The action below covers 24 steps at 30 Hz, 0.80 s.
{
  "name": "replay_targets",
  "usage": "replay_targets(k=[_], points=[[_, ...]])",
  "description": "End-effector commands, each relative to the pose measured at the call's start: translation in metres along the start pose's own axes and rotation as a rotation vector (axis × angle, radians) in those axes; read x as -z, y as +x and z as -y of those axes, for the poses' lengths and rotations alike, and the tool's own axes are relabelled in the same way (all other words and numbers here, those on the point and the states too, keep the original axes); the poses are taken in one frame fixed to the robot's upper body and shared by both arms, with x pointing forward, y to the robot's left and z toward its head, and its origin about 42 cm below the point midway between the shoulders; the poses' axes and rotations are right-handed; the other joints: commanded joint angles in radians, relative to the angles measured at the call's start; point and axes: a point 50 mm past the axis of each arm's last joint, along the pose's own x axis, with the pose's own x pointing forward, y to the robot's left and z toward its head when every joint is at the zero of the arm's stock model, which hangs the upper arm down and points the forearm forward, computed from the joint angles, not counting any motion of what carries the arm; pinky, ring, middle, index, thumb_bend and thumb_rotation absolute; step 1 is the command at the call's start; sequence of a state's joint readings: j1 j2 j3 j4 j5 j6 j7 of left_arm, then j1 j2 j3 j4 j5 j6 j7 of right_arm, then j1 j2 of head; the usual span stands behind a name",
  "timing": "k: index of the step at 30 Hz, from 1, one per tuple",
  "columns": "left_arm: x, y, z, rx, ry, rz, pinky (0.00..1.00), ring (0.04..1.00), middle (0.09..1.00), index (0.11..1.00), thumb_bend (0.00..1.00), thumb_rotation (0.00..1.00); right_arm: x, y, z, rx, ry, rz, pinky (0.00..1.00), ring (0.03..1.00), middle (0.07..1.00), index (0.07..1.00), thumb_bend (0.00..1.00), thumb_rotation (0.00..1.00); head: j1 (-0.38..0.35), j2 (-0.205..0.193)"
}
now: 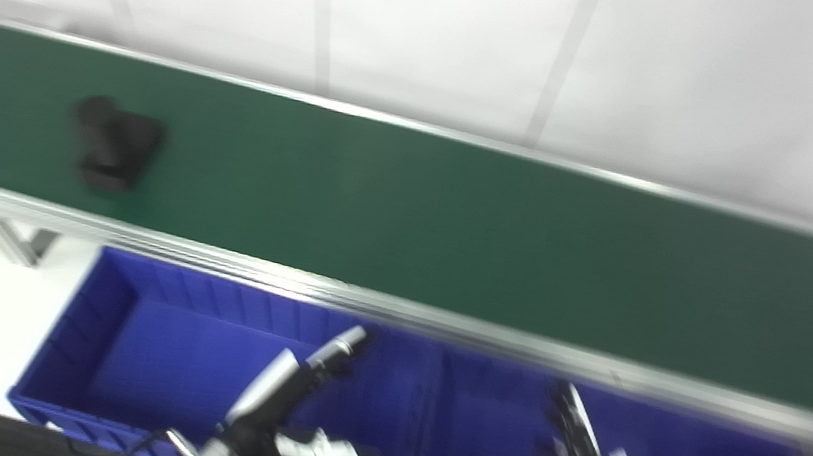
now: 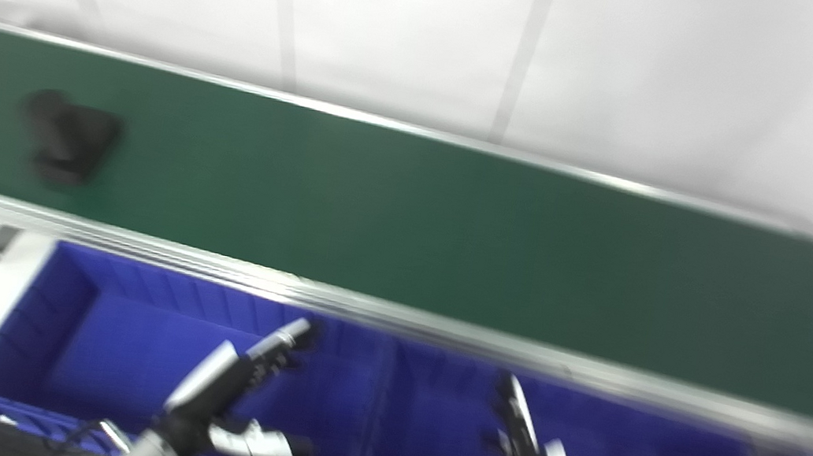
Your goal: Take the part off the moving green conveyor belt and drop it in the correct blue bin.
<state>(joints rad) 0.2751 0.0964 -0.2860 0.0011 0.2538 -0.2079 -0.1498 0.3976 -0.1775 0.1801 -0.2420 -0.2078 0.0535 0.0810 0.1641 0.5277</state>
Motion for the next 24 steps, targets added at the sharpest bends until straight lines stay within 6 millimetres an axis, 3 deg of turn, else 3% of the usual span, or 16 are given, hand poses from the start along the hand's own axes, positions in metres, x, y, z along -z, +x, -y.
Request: replay_targets(k=[1,4,7,12,18,24], points=[[-0.0093,0.0071,-0.0015,-0.022,0.011,0.071,0.85,0.903,0.932,0.923,0.86,0.43,-0.0073,0.0022,0.0040,0.008,0.010,0.089,0.85,0.965,0.976,1.000,0.86,0.34,0.014,-0.008],[-0.0090,0.0085,0.0007,-0.024,0.000,0.073,0.84,0.895,0.926,0.914,0.86,0.40,-0.0052,0.0024,0.0052,0.008,0.012,0.089,0.92,0.947,0.983,1.000,0.85,0.33,0.032,-0.022],[-0.0082,0.0092,0.0022,-0.022,-0.002,0.073,0.81,0.886,0.921,0.909,0.86,0.39,-0.0037,0.0026,0.0064,0.010,0.014,0.087,0.86,0.953,0.987,1.000,0.85,0.32,0.037,-0.028],[-0.0076,0.0098,0.0030,-0.023,-0.002,0.076,0.80,0.883,0.917,0.907,0.87,0.39,-0.0013,0.0034,0.0067,0.008,0.016,0.084,0.96,0.984,0.988,1.000,0.85,0.33,0.038,-0.041],[-0.0065,0.0104,0.0027,-0.024,-0.003,0.080,0.79,0.878,0.915,0.903,0.87,0.39,-0.0006,0.0039,0.0067,0.010,0.022,0.092,0.90,0.975,0.992,1.000,0.84,0.31,0.035,-0.043],[-0.0064,0.0099,0.0021,-0.023,0.005,0.079,0.79,0.881,0.916,0.905,0.88,0.40,-0.0018,0.0034,0.0060,0.022,0.029,0.103,0.98,0.993,0.986,1.000,0.84,0.30,0.023,-0.039]])
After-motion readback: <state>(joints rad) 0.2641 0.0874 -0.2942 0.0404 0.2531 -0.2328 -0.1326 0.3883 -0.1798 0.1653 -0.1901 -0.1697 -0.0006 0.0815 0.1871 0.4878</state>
